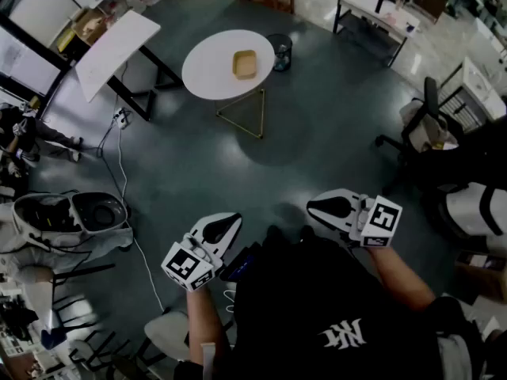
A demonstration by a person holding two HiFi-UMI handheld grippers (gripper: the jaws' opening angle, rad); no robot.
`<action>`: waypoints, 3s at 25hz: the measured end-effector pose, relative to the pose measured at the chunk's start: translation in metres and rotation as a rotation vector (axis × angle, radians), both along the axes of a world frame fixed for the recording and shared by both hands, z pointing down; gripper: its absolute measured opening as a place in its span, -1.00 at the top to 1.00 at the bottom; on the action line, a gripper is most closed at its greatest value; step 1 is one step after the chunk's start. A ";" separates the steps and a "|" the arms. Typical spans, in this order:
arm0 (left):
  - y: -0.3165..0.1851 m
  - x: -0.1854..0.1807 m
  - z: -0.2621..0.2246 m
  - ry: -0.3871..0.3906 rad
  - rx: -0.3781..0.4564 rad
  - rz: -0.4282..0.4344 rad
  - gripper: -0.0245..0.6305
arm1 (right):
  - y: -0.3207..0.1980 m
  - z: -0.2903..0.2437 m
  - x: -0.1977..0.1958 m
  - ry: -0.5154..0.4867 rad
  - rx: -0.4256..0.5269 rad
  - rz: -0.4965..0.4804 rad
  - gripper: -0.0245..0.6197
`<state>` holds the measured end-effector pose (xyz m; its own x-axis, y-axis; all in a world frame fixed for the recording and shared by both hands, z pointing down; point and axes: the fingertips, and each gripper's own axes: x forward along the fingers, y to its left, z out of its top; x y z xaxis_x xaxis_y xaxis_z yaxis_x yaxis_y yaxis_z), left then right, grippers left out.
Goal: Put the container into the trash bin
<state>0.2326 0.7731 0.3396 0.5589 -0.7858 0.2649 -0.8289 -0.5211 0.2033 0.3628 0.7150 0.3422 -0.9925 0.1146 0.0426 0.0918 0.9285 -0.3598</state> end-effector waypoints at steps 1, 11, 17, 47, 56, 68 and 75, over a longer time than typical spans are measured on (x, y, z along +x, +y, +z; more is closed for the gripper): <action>0.001 -0.004 -0.001 -0.007 -0.001 0.011 0.92 | -0.001 0.004 -0.004 0.018 -0.005 0.018 0.79; -0.005 -0.067 -0.016 -0.003 0.044 -0.033 0.92 | 0.001 -0.008 -0.054 0.052 0.035 0.102 0.79; -0.012 -0.077 -0.028 0.022 0.085 0.000 0.92 | 0.005 -0.013 -0.074 0.055 0.100 0.144 0.79; -0.134 -0.083 -0.013 0.015 0.017 0.115 0.92 | -0.128 -0.012 -0.081 0.050 0.068 0.222 0.79; -0.237 -0.057 -0.039 -0.036 0.027 0.070 0.92 | -0.242 -0.027 -0.053 -0.003 0.076 0.193 0.79; -0.332 -0.025 -0.064 -0.033 0.077 -0.048 0.92 | -0.350 -0.004 -0.013 -0.015 0.065 0.111 0.79; -0.346 -0.025 -0.052 -0.042 0.038 -0.051 0.92 | -0.362 0.008 -0.016 -0.048 0.022 0.109 0.79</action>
<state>0.2077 0.4269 0.2875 0.5069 -0.8228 0.2570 -0.8620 -0.4846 0.1485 0.3469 0.3525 0.3506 -1.0000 0.0058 -0.0039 0.0068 0.9415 -0.3371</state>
